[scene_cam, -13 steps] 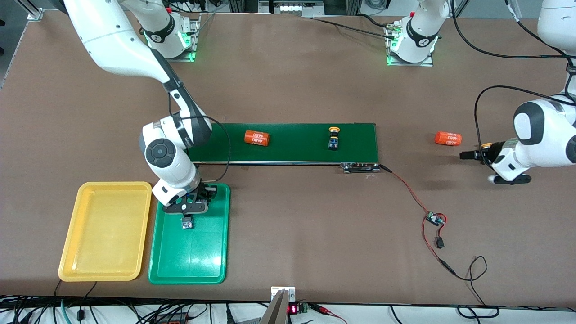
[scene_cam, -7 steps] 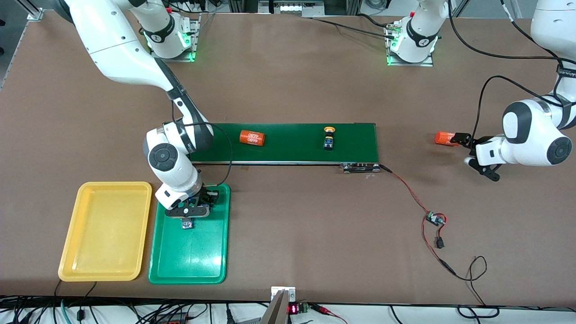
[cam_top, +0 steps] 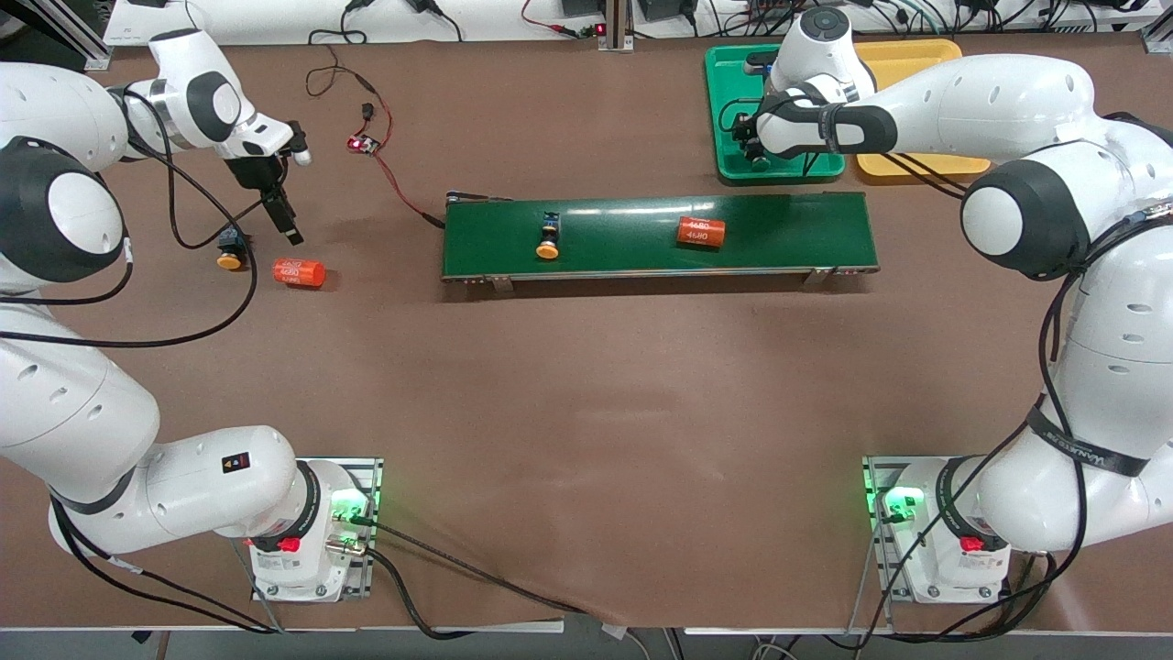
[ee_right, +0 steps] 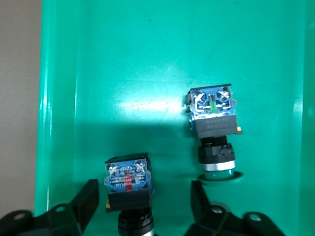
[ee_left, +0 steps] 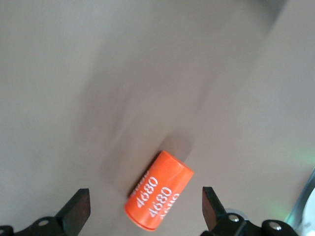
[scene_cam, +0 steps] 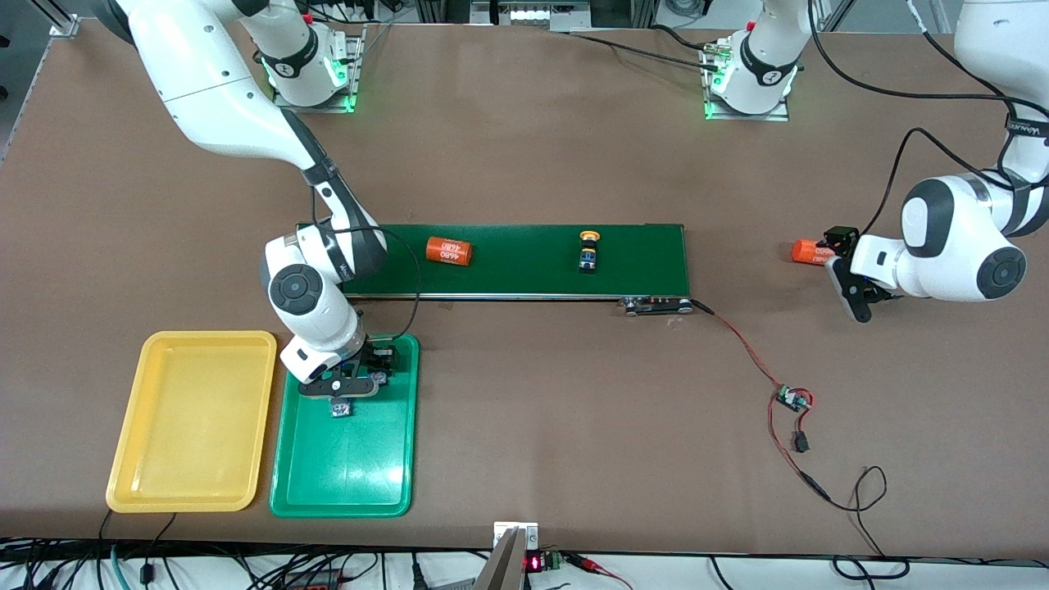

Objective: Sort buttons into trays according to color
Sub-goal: 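Release the red button in the tray while the left grasps cylinder, then return the right gripper to the belt while the left gripper lifts cylinder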

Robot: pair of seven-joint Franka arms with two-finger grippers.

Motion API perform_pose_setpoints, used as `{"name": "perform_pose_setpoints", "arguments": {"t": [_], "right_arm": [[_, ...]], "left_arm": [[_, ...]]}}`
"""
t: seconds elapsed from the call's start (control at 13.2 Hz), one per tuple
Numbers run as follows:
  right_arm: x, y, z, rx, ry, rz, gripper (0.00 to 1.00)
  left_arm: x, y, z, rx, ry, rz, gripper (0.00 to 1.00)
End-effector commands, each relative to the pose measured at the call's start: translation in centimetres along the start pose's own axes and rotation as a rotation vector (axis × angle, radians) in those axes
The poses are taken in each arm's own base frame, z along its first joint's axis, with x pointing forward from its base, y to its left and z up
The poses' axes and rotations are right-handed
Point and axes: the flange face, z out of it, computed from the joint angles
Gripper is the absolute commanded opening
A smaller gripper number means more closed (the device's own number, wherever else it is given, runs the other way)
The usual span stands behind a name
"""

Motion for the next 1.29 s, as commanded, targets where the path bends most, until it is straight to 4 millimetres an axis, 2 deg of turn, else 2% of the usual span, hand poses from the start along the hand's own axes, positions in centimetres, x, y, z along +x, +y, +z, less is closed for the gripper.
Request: {"name": "perform_pose_setpoints", "arguments": {"t": [0.0, 0.15, 0.3, 0.38, 0.53, 0.61, 0.76, 0.99, 1.14, 1.21], "right_arm": [[0.0, 0.9, -2.7, -0.027, -0.003, -0.02, 1.0], [-0.4, 2.3, -6.3, -0.07, -0.066, -0.009, 1.0], [-0.4, 5.2, -10.5, -0.106, -0.12, 0.006, 1.0], [-1.4, 5.7, -14.2, -0.119, -0.143, -0.006, 1.0], [-3.9, 6.5, -16.8, -0.13, -0.157, 0.002, 1.0], [-5.3, 7.8, -17.4, -0.112, -0.165, 0.029, 1.0], [-8.1, 7.1, -18.5, -0.016, -0.16, 0.077, 1.0], [-12.6, 3.9, -18.9, 0.006, -0.127, 0.088, 1.0], [-14.1, 0.4, -18.4, 0.036, -0.083, 0.112, 1.0], [-14.2, -0.2, -17.5, 0.04, -0.094, 0.109, 1.0]], "left_arm": [[0.1, 1.5, -0.6, 0.11, -0.021, 0.258, 1.0], [0.0, 2.4, 0.7, 0.192, -0.021, 0.394, 1.0], [-0.2, 2.9, 2.3, 0.204, -0.023, 0.443, 1.0], [-0.9, 3.5, 3.0, 0.192, -0.024, 0.446, 1.0], [-1.1, 3.6, 2.6, 0.202, -0.03, 0.505, 1.0], [-1.1, 3.6, 2.5, 0.205, -0.033, 0.528, 1.0], [-2.2, 3.3, 2.5, 0.206, -0.03, 0.536, 1.0], [-3.3, 3.3, 3.8, 0.185, -0.023, 0.529, 1.0], [-3.6, 3.3, 4.6, 0.171, -0.02, 0.525, 1.0], [-3.7, 3.1, 5.3, 0.159, -0.018, 0.524, 1.0]]}}
